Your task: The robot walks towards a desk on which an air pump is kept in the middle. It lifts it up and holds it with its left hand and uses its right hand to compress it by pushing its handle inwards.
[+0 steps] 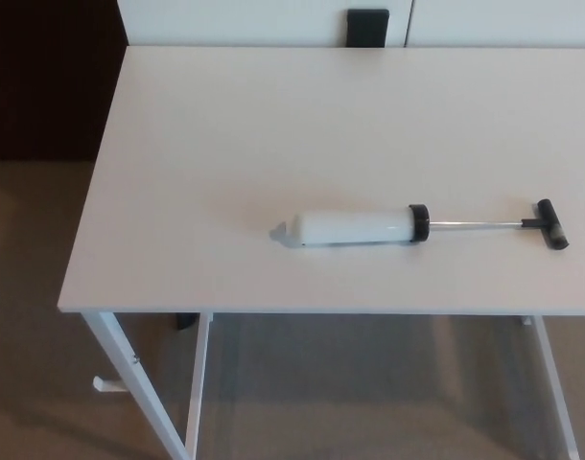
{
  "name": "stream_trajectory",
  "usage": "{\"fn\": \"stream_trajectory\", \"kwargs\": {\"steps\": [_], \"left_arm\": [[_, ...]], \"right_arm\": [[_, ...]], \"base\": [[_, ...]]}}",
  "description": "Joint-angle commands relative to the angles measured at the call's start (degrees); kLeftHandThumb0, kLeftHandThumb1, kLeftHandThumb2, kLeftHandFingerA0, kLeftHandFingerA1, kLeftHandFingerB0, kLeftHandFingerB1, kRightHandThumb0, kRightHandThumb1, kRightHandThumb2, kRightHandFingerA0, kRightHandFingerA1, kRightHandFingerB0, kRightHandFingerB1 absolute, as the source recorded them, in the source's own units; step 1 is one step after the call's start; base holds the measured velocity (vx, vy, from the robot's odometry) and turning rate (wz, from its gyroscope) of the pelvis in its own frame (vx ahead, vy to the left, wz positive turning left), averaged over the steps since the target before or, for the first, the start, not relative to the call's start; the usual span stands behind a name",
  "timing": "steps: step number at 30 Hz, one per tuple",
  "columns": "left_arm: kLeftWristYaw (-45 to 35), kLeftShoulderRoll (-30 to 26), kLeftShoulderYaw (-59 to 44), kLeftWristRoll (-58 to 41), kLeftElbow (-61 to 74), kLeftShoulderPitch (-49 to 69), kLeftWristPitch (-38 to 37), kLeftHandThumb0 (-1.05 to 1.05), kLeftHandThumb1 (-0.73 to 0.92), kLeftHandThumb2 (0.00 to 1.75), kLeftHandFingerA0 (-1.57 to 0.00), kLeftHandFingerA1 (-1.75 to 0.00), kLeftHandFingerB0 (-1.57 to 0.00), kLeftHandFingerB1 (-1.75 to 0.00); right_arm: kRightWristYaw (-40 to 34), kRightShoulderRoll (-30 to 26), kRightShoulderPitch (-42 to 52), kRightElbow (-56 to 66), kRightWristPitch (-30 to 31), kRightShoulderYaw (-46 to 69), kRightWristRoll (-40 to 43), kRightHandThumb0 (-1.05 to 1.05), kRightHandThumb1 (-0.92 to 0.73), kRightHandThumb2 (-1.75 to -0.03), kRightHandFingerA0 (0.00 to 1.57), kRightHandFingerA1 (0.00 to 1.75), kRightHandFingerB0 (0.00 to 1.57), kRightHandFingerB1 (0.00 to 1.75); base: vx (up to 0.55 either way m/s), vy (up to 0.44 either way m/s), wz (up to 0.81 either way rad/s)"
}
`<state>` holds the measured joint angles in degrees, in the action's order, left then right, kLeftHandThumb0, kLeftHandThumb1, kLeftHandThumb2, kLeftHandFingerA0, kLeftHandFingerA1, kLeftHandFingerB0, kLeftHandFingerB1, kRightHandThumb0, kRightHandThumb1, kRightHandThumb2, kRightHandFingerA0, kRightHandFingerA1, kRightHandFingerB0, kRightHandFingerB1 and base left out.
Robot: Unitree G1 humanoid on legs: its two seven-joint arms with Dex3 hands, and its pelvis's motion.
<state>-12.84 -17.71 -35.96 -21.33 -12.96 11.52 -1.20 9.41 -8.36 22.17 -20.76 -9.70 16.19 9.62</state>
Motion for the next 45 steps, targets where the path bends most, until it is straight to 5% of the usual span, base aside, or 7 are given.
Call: {"fn": "stream_trajectory", "kwargs": {"steps": [1,3,14,15,19,32,45], "left_arm": [[0.8,-25.9,16.4,6.3,41.1,-37.2,22.0,-0.37,0.5,0.57,-0.09,-0.29,-0.13,-0.27],[-0.9,-24.1,21.1,9.3,42.1,-40.6,22.9,-0.28,0.36,0.89,-0.01,-0.5,0.0,-0.47],[-6.2,-4.4,51.4,30.5,37.2,-56.6,25.8,-0.3,0.34,0.89,0.0,-0.49,0.0,-0.47],[-6.4,-2.8,54.1,32.7,35.3,-57.5,25.8,-0.49,0.49,0.55,-0.11,-0.27,-0.14,-0.27],[-7.3,2.9,63.5,39.6,26.5,-61.4,27.1,-0.52,0.34,0.73,-0.01,-0.31,-0.07,-0.33],[-5.7,8.7,76.8,46.6,7.1,-63.0,26.2,-0.37,0.43,0.53,0.0,-0.24,-0.08,-0.26],[-6.8,8.0,83.9,48.4,-0.1,-65.1,27.4,-0.49,0.34,0.68,-0.05,-0.23,-0.07,-0.26]], "right_arm": [[-0.1,2.2,10.7,17.9,5.7,-0.7,2.4,-0.28,-0.63,-0.58,0.72,0.46,0.59,0.42],[-0.1,2.3,10.9,17.7,5.7,-0.8,2.2,-0.28,-0.61,-0.57,0.73,0.46,0.6,0.42],[0.2,2.1,10.7,15.5,5.3,-0.6,1.3,-0.29,-0.61,-0.57,0.74,0.46,0.62,0.42],[0.2,2.1,10.7,15.5,5.3,-0.6,1.4,-0.28,-0.61,-0.57,0.74,0.46,0.62,0.42],[1.3,1.4,10.4,14.3,4.4,-0.2,1.9,-0.31,-0.61,-0.57,0.72,0.46,0.61,0.42],[-0.3,1.6,10.5,16.2,6.2,-1.4,0.1,-0.32,-0.62,-0.58,0.74,0.45,0.6,0.41],[0.2,0.3,9.2,14.3,5.3,-2.1,-1.1,-0.35,-0.62,-0.57,0.74,0.44,0.59,0.39]], "base": [[0.0,0.0,0.0],[0.0,0.0,0.0],[0.0,0.0,0.0],[0.0,0.0,0.0],[0.0,0.0,0.0],[0.0,0.0,0.0],[0.0,0.0,0.0]]}}
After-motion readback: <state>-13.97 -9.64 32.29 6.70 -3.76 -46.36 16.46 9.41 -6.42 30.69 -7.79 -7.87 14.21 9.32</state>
